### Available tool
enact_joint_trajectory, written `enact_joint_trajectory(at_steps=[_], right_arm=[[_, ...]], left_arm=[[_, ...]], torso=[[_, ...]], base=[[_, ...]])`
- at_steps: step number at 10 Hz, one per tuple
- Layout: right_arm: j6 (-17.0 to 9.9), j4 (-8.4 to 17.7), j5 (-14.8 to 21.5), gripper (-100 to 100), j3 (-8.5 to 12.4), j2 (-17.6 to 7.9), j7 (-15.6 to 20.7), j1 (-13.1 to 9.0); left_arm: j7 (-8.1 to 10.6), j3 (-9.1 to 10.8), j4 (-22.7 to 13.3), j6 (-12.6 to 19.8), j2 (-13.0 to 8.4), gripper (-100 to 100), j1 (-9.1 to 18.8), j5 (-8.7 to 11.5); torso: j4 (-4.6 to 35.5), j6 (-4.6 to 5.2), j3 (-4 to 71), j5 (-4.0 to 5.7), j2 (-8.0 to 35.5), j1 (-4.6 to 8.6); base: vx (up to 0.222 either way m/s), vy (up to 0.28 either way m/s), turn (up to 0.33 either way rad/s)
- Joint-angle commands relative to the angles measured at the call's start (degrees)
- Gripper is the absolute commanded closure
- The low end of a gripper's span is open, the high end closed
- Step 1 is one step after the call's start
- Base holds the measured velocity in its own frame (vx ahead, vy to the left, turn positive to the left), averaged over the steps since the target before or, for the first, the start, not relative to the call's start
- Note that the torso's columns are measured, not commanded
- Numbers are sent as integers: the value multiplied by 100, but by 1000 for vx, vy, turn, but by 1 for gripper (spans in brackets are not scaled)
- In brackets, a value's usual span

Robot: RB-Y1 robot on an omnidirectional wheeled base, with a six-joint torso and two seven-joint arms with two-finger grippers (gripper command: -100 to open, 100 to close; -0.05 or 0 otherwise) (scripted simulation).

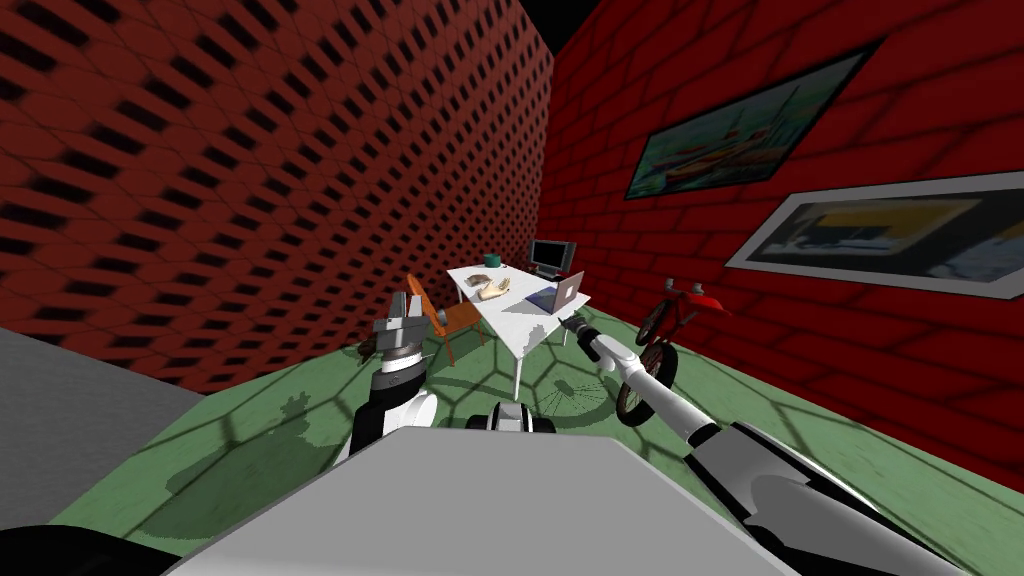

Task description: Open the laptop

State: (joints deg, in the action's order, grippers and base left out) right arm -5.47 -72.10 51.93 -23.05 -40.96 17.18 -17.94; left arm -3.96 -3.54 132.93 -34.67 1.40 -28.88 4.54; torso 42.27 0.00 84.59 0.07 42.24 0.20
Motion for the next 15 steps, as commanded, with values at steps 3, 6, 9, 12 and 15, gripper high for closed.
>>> enact_joint_trajectory(at_steps=[3, 6, 9, 12, 15], right_arm=[[-199, 584, 657, -100, 79, -348, 216, -466], [-296, 886, 955, -100, 110, -511, 318, -723], [-379, 1133, 1254, -100, 133, -669, 404, -938], [-487, 1436, 1610, -100, 155, -920, 516, -1215], [-506, 1483, 1671, -100, 157, -971, 535, -1262]], left_arm=[[0, -1, 0, 0, 1, 0, 0, 0], [0, 1, 0, 0, 0, 0, 0, 0], [0, 0, 0, 0, 0, 0, 0, 0], [0, 0, 0, 0, 0, 0, -1, 0], [0, 1, 0, 0, -1, 0, -1, 0]], torso=[[2, 0, -3, -11, 5, -31], [0, 1, -1, 0, 2, -1], [0, -2, 0, -13, 0, -39], [1, 2, -4, -4, 6, -14], [0, 0, 1, -5, 0, -17]], base=[[-1, 130, 77], [12, 67, 52], [26, 101, 67], [40, 83, 64], [61, 47, 35]])
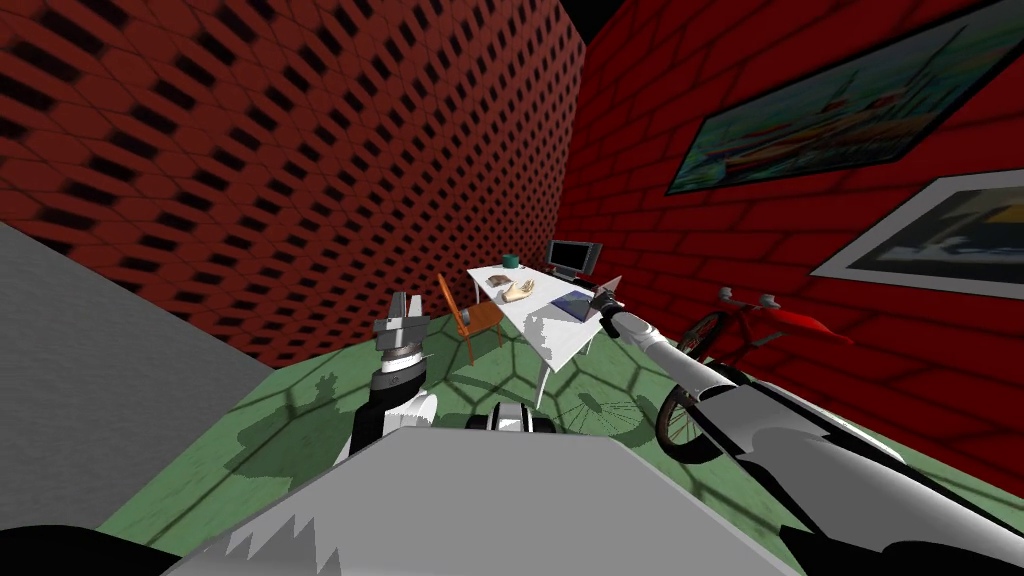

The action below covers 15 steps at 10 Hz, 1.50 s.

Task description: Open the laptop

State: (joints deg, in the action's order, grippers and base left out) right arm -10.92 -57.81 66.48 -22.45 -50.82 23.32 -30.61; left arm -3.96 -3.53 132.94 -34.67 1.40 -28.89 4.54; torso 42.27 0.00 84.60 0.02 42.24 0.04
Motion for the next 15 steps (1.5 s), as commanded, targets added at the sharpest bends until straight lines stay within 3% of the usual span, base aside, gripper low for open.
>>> enact_joint_trajectory(at_steps=[1, 2, 3, 4, 6, 7, 8, 10, 12, 15], right_arm=[[-5, 16, 64, -100, 25, -11, 2, -3], [-6, 18, 76, -100, 33, -12, -4, -2], [-7, 17, 75, 100, 33, -13, -4, -4], [189, 122, 57, 100, 2, -197, 31, -27], [189, 122, 57, 100, 2, -197, 31, -27], [399, 228, 39, 100, -49, -361, 65, -31], [399, 228, 39, 100, -49, -361, 65, -31], [755, 440, 1, 100, -150, -688, 134, -39], [819, 440, 1, 100, -150, -688, 134, -39], [1234, 653, -36, 100, -250, -1014, 203, -46]], left_arm=[[0, 0, 0, 0, 0, 0, 0, 0], [0, 0, 0, 0, 0, 0, 0, 0], [0, 0, 0, 0, 0, 0, 1, 0], [0, 1, 0, 0, 0, 0, 1, 0], [0, 0, 0, 0, 0, 0, 0, 0], [0, 0, 0, 0, 0, 0, 0, 0], [0, 0, 0, 0, 0, 0, 0, 0], [0, 0, 0, 0, 1, 0, 0, 0], [0, 0, 1, 0, 0, 0, 0, 0], [0, 0, 0, 0, 0, 0, 0, 0]], torso=[[0, 1, -2, 0, 3, 2], [-1, -5, -4, 4, 8, 8], [0, -3, -5, 4, 8, 7], [-16, -8, 0, 13, 0, 4], [-21, -8, 19, 0, -29, -17], [-19, -17, 17, 5, -26, -4], [-22, -19, 21, 4, -33, -14], [-28, -23, 26, 10, -41, -8], [-29, -26, 25, 15, -38, 8], [-27, 5, 12, 25, -20, 23]], base=[[25, 12, -10], [0, 0, 0], [7, -5, -13], [36, 55, 3], [41, 67, -18], [65, 94, 7], [65, 76, -16], [94, 141, 11], [62, 70, -11], [65, 74, 26]])
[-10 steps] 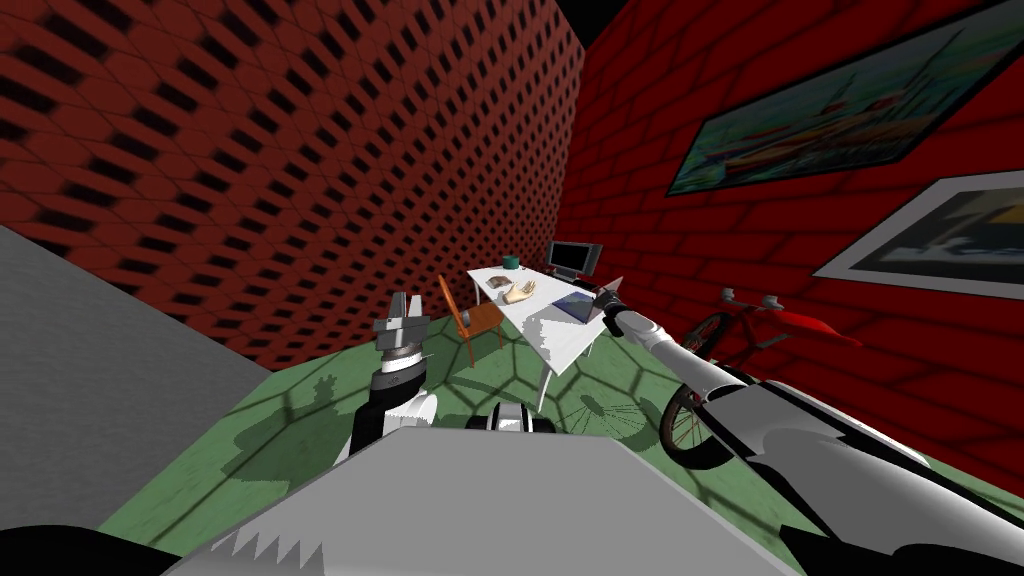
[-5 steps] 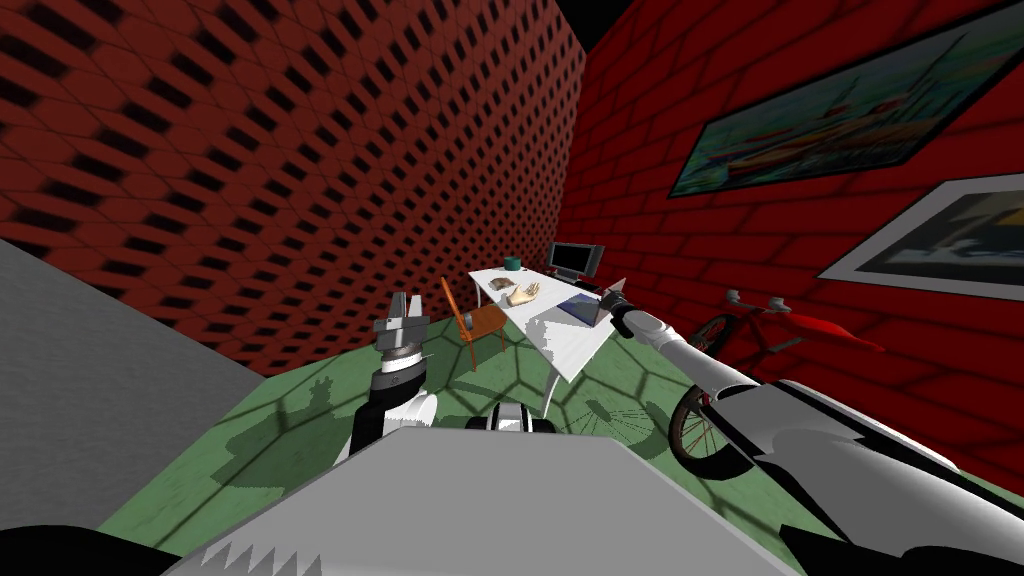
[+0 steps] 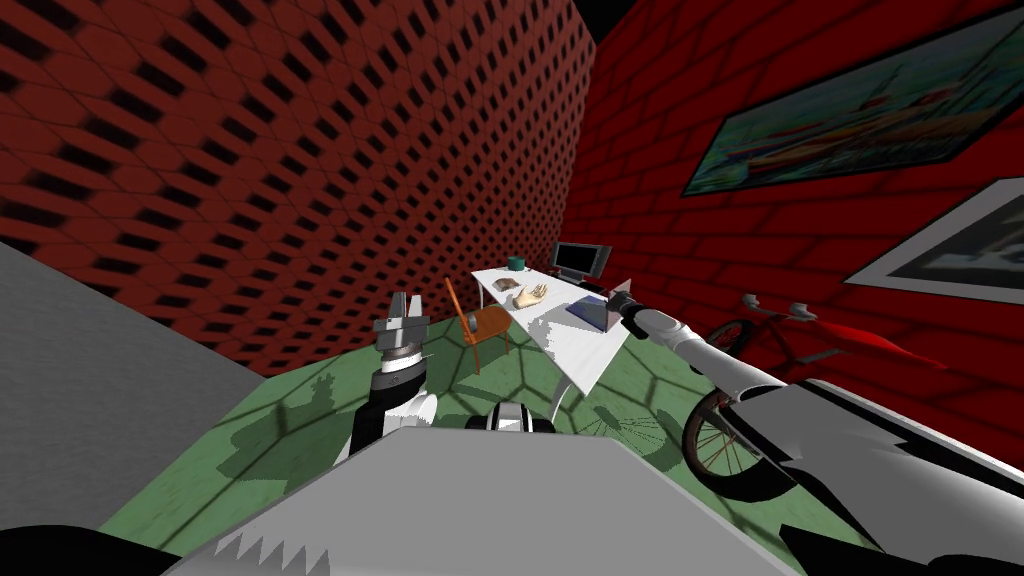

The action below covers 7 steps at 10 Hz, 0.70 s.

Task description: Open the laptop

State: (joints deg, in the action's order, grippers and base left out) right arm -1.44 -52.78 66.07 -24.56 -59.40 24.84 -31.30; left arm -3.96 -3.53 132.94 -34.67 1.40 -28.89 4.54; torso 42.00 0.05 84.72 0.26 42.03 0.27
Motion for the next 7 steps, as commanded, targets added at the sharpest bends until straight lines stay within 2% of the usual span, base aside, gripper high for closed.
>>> enact_joint_trajectory(at_steps=[1, 2, 3, 5, 7], right_arm=[[292, 149, 5, 100, -39, -156, 51, 23], [292, 149, 5, 100, -39, -156, 51, 23], [468, 255, -14, 100, -90, -319, 86, 19], [502, 255, -14, 100, -90, -319, 86, 19], [883, 468, -51, 100, -191, -646, 154, 11]], left_arm=[[0, 0, 0, 0, 0, 0, 0, 0], [0, 0, 0, 0, 0, 0, 0, 0], [0, 0, 0, 0, 0, 0, 0, 0], [0, 0, 0, 0, 0, 0, 0, 0], [0, 0, 0, 0, 0, 0, 0, 0]], torso=[[0, 15, -2, -1, 4, -3], [2, 11, -8, 2, 13, 3], [12, 6, -14, -2, 24, 12], [25, 3, -12, -22, 20, -13], [27, -4, -12, -28, 20, -34]], base=[[67, 80, -14], [21, 47, -12], [31, 84, 15], [38, 51, -16], [77, 113, 3]])
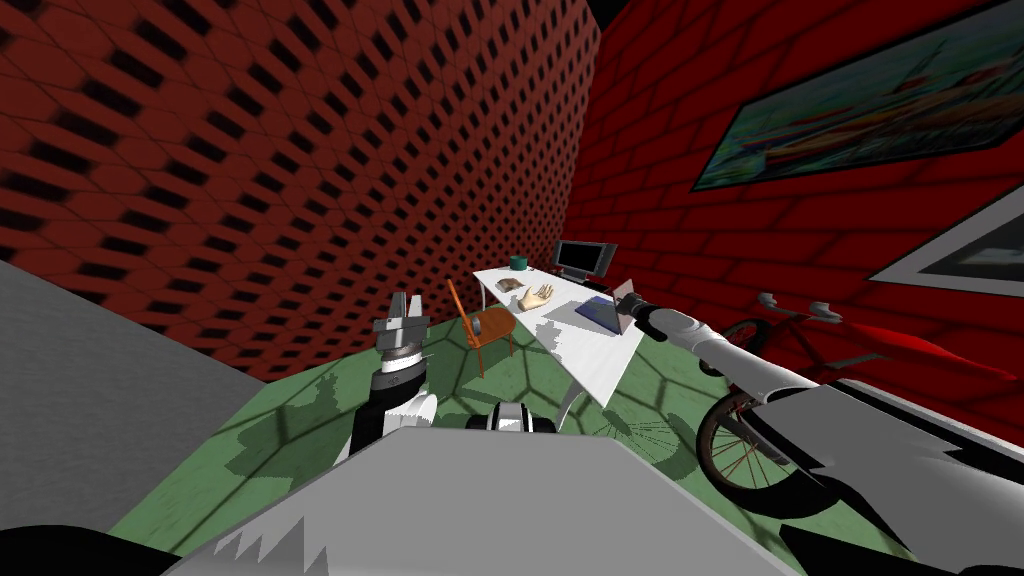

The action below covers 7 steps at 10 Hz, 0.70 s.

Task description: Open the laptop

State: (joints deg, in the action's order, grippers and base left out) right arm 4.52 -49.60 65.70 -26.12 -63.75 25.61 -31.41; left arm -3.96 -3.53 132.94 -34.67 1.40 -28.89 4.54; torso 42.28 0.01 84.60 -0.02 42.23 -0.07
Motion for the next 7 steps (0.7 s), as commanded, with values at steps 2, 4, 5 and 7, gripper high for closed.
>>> enact_joint_trajectory(at_steps=[2, 4, 5, 7], right_arm=[[535, 256, -33, 100, -85, -375, 111, 18], [596, 239, -60, -100, -47, -372, 66, 32], [703, 262, -85, -100, -59, -435, 21, 21], [831, 291, -118, -100, -72, -510, -33, 8]], left_arm=[[0, -1, 1, 0, 1, 0, 0, 0], [0, 0, 0, 0, 0, 0, 0, 0], [0, 0, 0, 0, 0, 0, 0, 0], [0, 0, 0, 0, 0, 0, 0, 0]], torso=[[-1, -3, 2, -5, -1, -7], [3, -1, -10, 10, 18, 30], [5, 1, -11, 10, 17, 29], [1, 0, -5, 3, 8, 8]], base=[[84, 111, 0], [36, 40, 7], [40, 33, 10], [30, 24, 4]])
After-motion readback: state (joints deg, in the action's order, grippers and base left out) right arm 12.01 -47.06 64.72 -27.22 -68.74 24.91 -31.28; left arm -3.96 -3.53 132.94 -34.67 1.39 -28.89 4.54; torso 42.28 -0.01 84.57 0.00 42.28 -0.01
